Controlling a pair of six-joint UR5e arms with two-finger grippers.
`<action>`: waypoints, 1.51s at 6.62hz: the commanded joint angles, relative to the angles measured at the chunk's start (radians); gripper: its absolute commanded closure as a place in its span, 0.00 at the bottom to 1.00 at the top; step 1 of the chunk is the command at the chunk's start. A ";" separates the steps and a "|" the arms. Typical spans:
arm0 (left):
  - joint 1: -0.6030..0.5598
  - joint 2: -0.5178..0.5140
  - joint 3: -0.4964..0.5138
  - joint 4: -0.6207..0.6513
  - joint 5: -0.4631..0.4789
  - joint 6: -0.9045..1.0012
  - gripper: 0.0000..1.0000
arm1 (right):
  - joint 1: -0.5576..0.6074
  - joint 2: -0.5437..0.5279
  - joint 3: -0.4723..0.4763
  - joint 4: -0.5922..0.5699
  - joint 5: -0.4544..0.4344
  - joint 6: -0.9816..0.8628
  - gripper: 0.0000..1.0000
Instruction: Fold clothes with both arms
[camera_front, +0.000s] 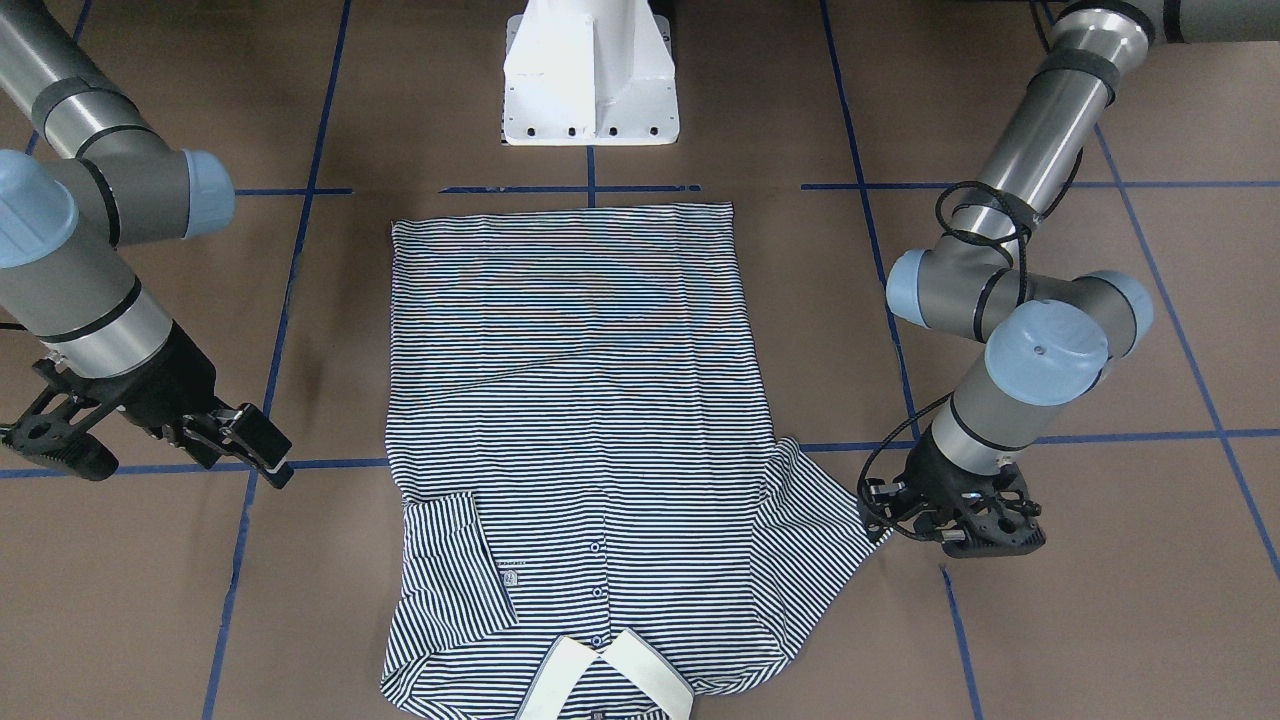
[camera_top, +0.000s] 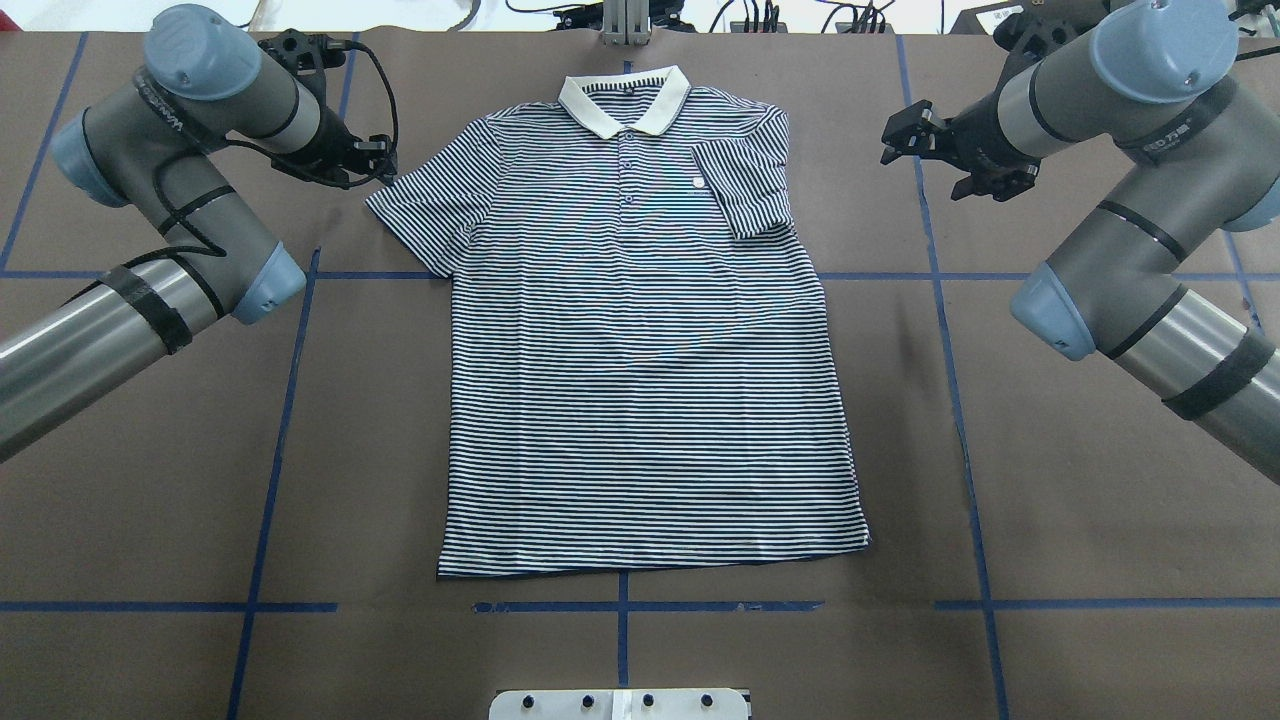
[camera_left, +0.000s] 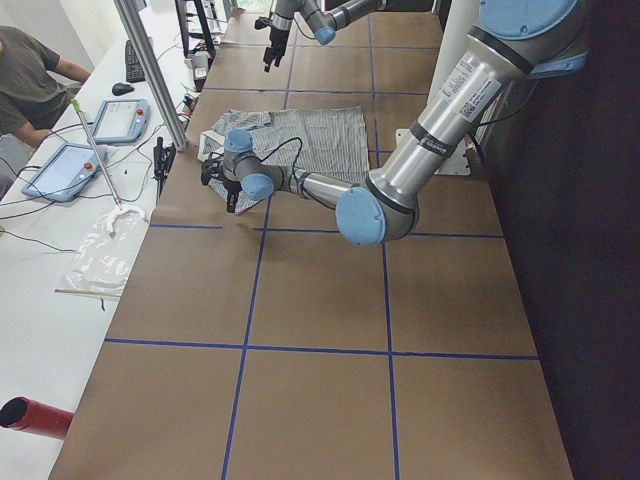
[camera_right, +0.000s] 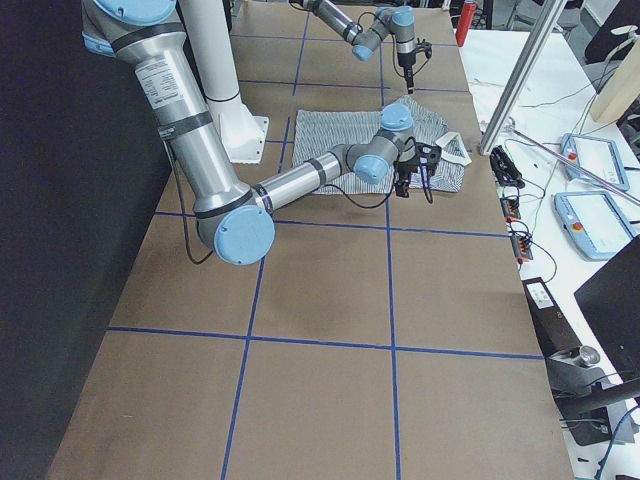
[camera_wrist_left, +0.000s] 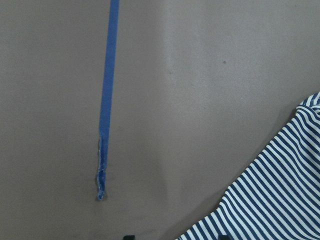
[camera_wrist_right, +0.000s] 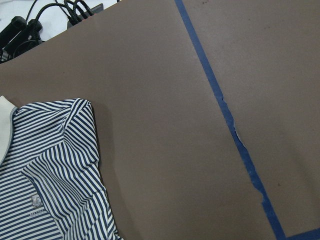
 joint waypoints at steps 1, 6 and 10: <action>0.022 -0.003 0.019 -0.008 0.014 -0.005 0.37 | 0.000 0.002 0.001 -0.001 0.003 -0.032 0.00; 0.022 -0.003 0.027 -0.028 0.015 -0.005 0.97 | 0.001 0.005 0.004 -0.001 0.029 -0.036 0.00; 0.042 -0.113 -0.018 -0.017 0.012 -0.172 1.00 | 0.005 0.007 0.002 -0.001 0.031 -0.036 0.00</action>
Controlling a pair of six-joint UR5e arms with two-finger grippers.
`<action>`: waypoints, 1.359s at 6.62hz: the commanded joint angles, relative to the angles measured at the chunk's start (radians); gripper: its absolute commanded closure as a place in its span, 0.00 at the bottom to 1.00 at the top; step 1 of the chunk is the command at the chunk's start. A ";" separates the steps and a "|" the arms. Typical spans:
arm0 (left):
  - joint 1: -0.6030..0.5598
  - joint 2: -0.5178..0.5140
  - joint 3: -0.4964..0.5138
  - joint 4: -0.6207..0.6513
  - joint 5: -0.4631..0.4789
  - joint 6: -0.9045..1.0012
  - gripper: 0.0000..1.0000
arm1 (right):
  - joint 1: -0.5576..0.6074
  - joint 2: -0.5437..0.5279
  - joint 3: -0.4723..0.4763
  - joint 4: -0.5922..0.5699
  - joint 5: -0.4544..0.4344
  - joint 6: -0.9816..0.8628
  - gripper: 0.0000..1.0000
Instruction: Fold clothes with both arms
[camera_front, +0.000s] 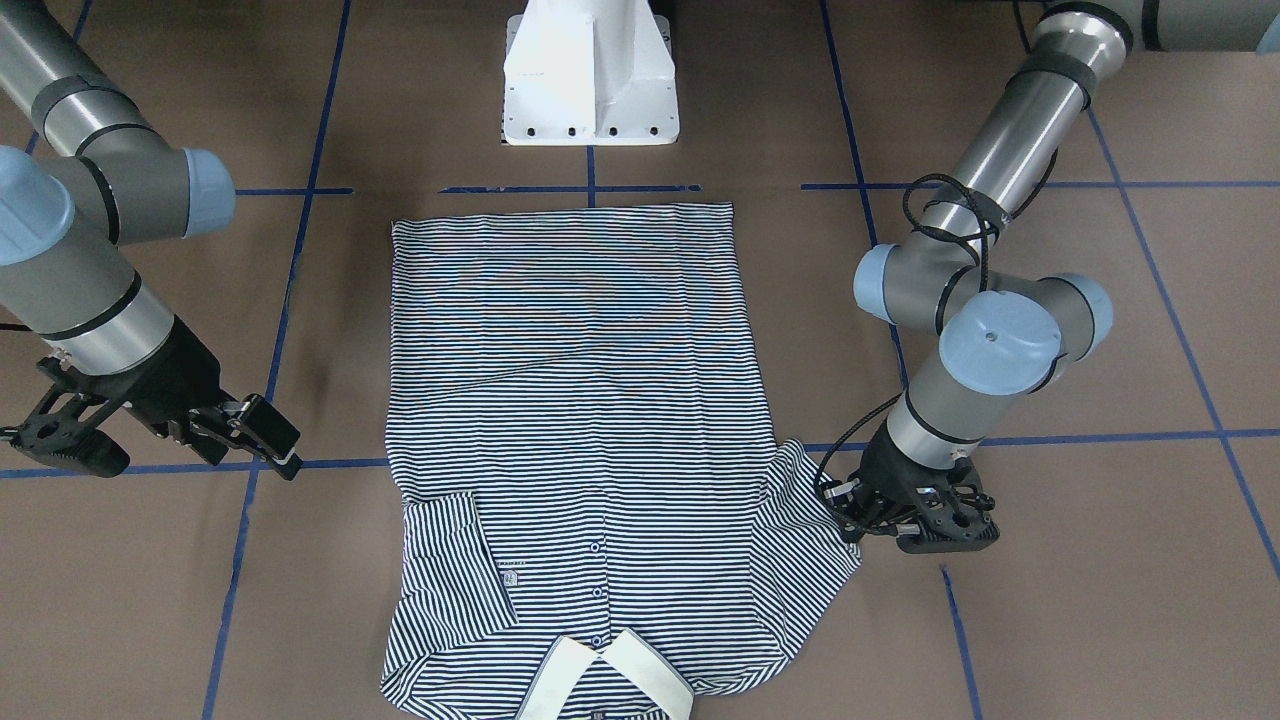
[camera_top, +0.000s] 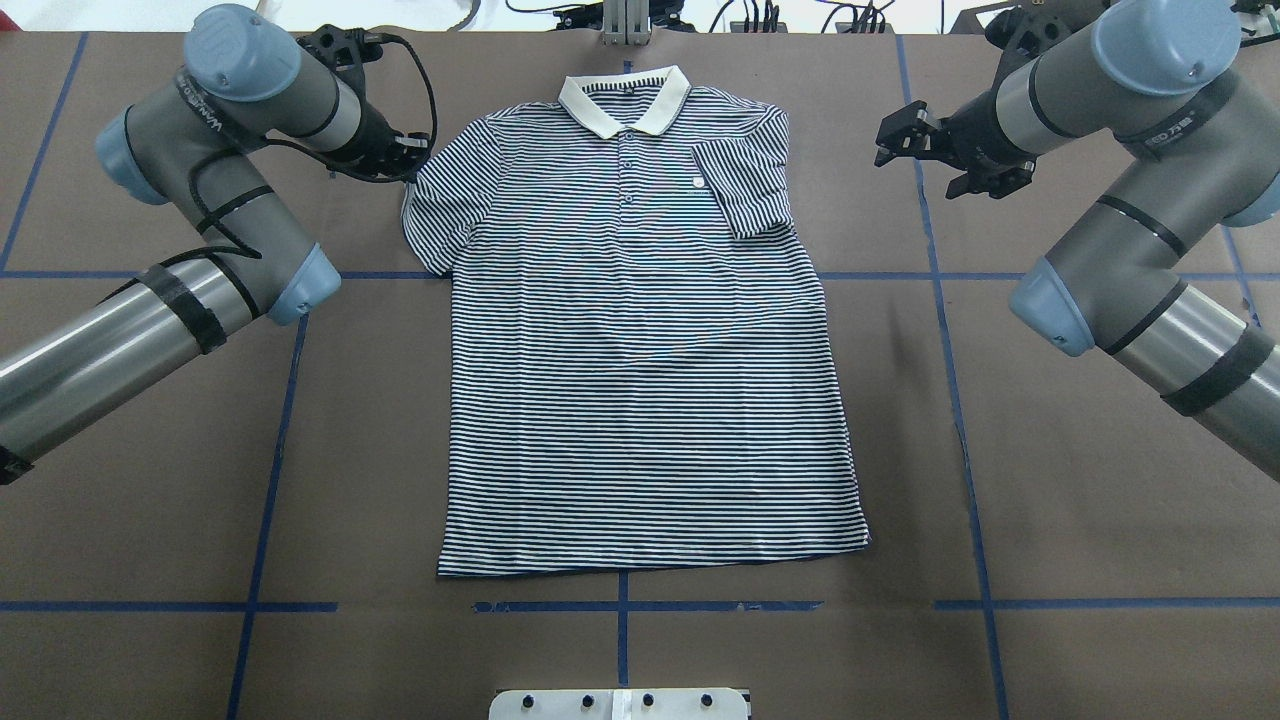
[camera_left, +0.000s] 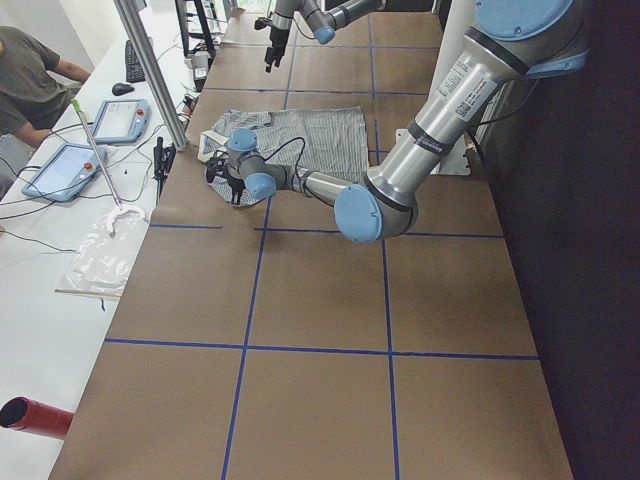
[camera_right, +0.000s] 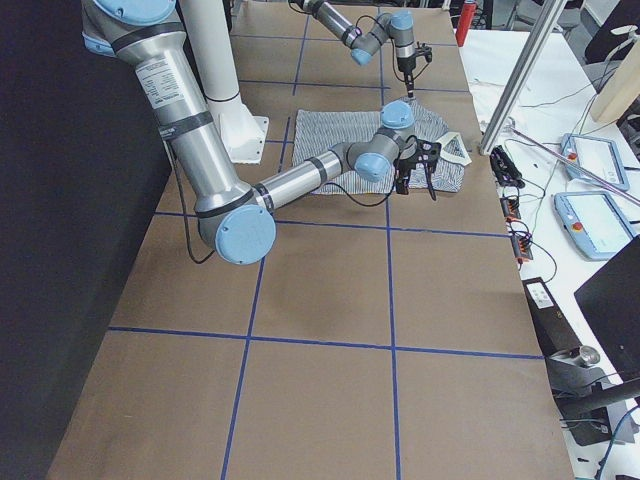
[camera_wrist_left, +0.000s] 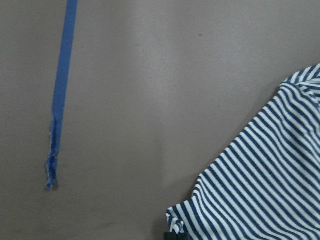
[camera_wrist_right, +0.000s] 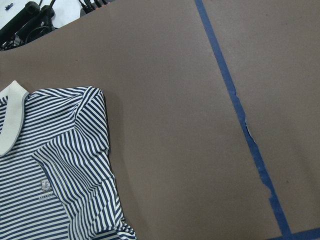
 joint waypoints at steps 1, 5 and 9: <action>0.054 -0.064 0.008 0.010 0.016 -0.080 1.00 | 0.001 0.000 -0.002 0.000 0.000 0.000 0.00; 0.114 -0.192 0.161 -0.023 0.203 -0.152 1.00 | -0.001 0.002 -0.011 0.000 0.000 0.000 0.00; 0.108 -0.132 0.159 -0.172 0.218 -0.158 0.61 | -0.004 0.035 -0.021 -0.006 -0.002 0.017 0.00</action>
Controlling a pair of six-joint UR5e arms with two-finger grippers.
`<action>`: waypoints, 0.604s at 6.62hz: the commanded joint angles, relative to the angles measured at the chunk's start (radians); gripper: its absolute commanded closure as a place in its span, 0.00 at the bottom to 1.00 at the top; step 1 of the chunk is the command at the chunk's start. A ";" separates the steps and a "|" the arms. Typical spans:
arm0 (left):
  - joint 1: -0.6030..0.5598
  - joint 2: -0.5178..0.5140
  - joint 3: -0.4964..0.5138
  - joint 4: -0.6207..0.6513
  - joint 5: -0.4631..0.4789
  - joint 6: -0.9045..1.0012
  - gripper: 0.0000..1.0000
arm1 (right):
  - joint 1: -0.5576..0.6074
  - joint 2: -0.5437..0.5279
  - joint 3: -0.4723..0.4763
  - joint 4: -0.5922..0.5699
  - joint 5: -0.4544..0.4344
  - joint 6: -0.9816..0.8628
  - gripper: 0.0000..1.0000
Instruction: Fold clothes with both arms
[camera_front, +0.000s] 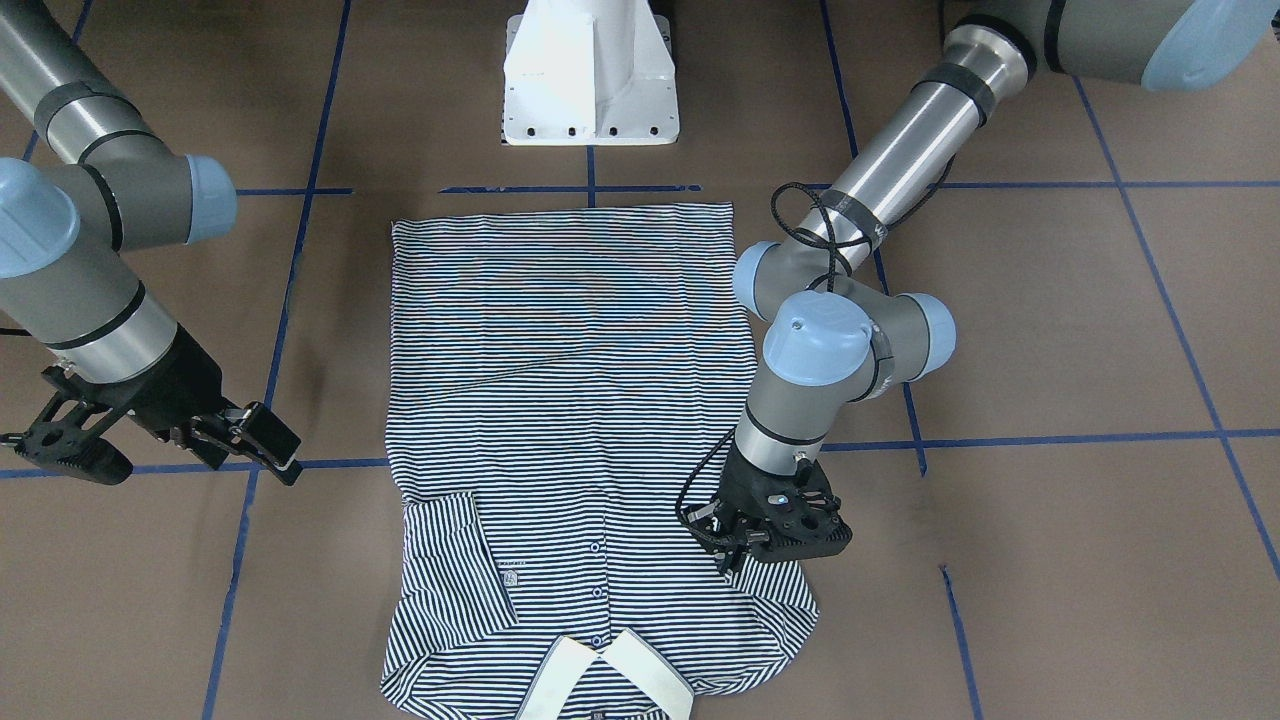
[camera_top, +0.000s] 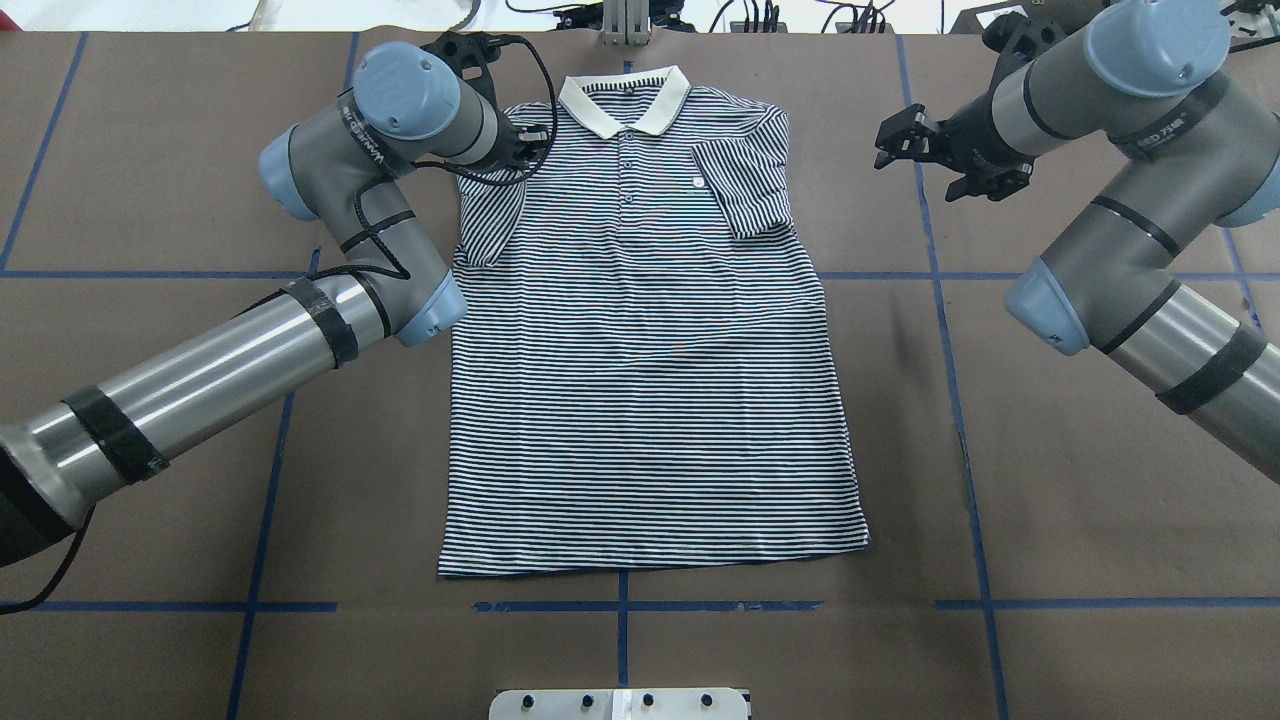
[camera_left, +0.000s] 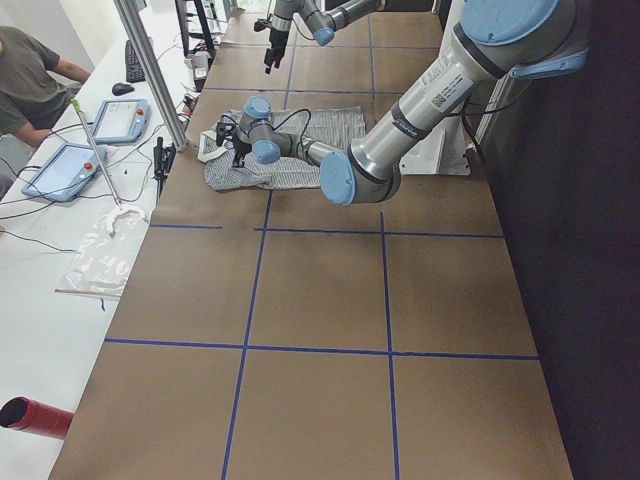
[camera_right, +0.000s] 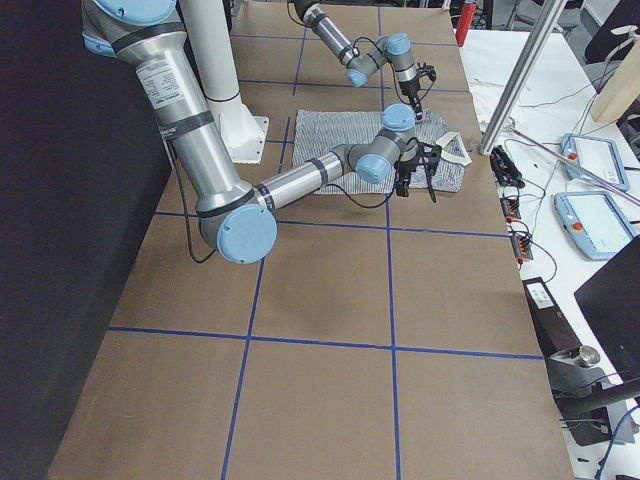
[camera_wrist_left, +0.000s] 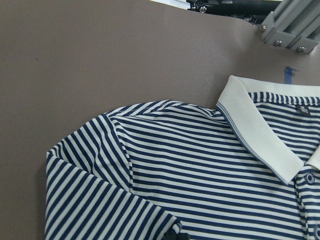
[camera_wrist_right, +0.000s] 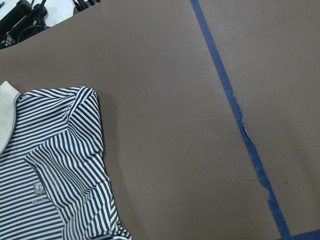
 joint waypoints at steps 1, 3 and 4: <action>-0.004 0.120 -0.150 -0.083 -0.004 -0.036 0.57 | -0.004 0.039 0.007 -0.012 0.002 0.056 0.00; 0.009 0.229 -0.398 -0.063 -0.065 -0.085 0.53 | -0.089 0.020 0.120 -0.044 -0.037 0.235 0.00; 0.046 0.325 -0.544 -0.022 -0.080 -0.131 0.39 | -0.200 -0.032 0.253 -0.158 -0.170 0.306 0.00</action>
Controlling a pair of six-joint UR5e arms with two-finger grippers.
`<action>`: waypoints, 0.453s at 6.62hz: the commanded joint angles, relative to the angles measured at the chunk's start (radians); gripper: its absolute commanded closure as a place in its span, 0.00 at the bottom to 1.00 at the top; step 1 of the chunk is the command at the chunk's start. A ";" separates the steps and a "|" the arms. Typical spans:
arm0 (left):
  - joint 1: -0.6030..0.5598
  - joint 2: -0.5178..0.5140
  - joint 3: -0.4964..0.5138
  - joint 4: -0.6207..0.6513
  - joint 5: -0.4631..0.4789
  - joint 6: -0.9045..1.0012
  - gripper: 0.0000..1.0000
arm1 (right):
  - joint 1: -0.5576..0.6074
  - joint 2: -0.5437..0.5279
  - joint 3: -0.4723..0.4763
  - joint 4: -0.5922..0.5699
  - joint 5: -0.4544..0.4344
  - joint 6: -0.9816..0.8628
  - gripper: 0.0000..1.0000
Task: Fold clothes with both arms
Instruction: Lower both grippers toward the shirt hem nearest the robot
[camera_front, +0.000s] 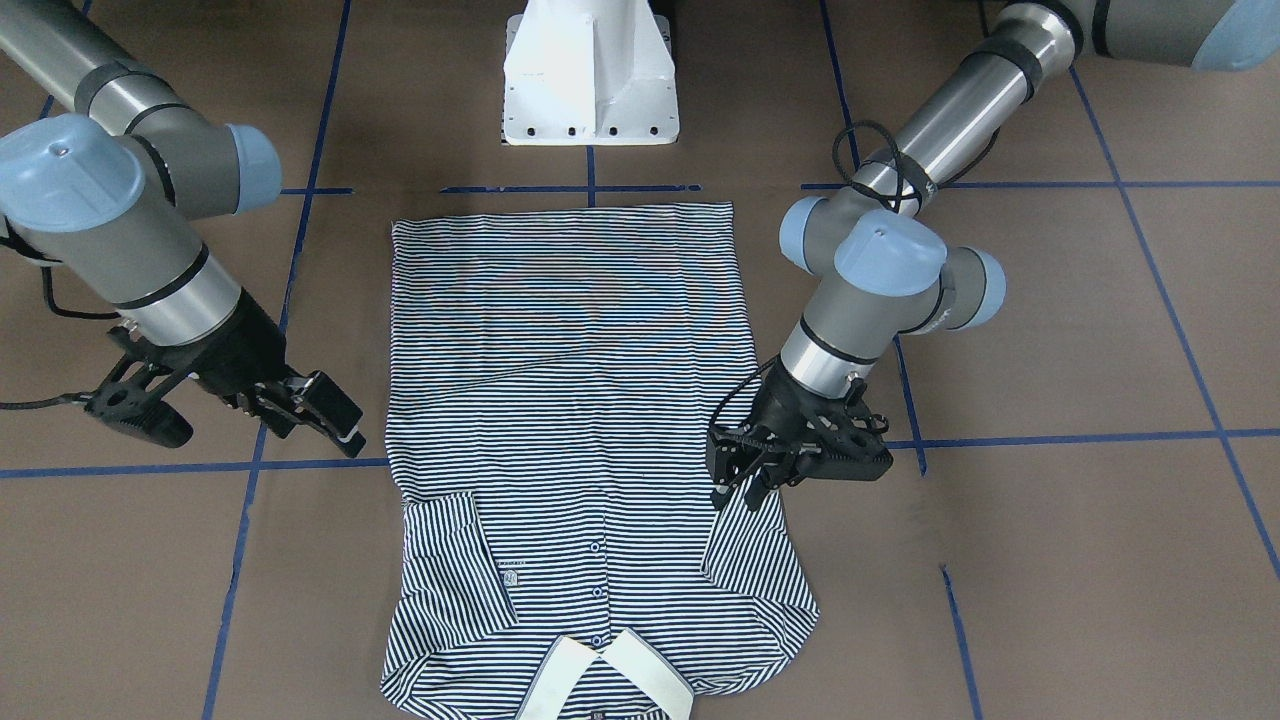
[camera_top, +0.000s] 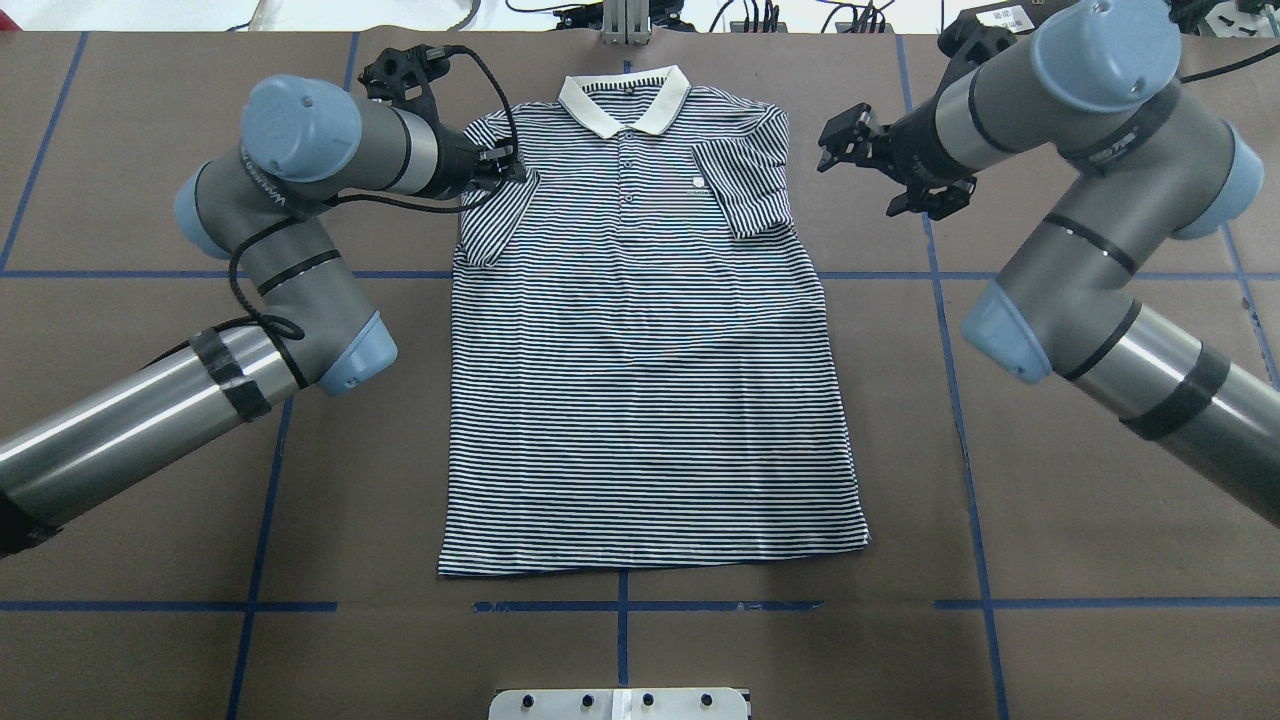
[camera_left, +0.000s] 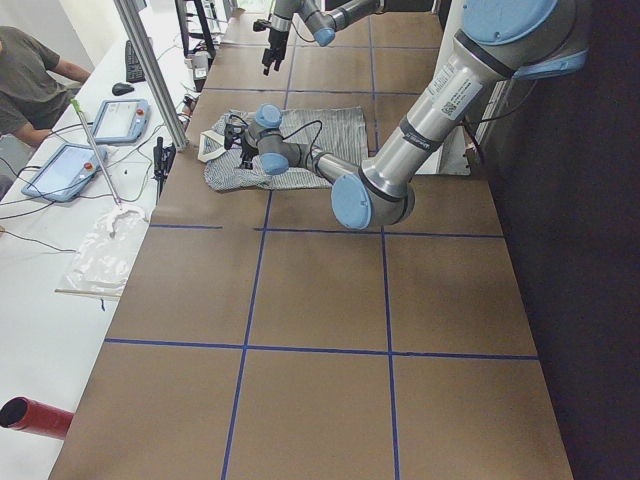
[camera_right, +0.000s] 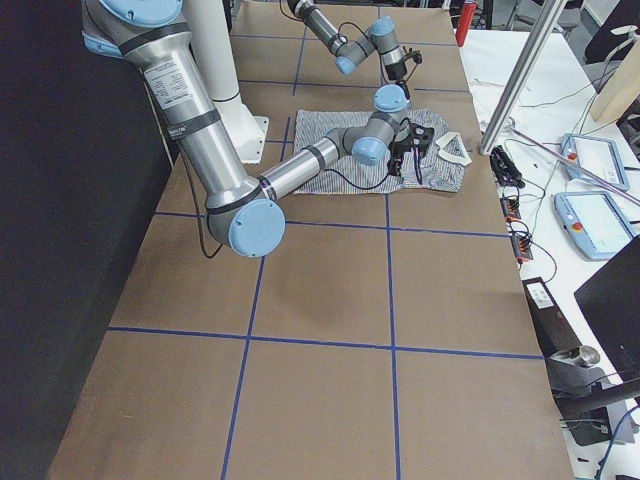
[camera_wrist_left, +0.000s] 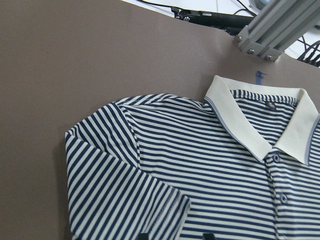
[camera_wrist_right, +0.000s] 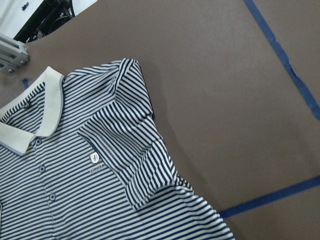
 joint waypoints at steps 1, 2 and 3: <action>0.052 0.181 -0.286 0.035 -0.019 -0.057 0.31 | -0.239 -0.088 0.255 -0.264 -0.275 0.099 0.00; 0.084 0.276 -0.419 0.035 -0.034 -0.121 0.27 | -0.385 -0.175 0.361 -0.324 -0.412 0.204 0.01; 0.144 0.298 -0.498 0.038 -0.035 -0.145 0.29 | -0.515 -0.229 0.391 -0.323 -0.522 0.351 0.01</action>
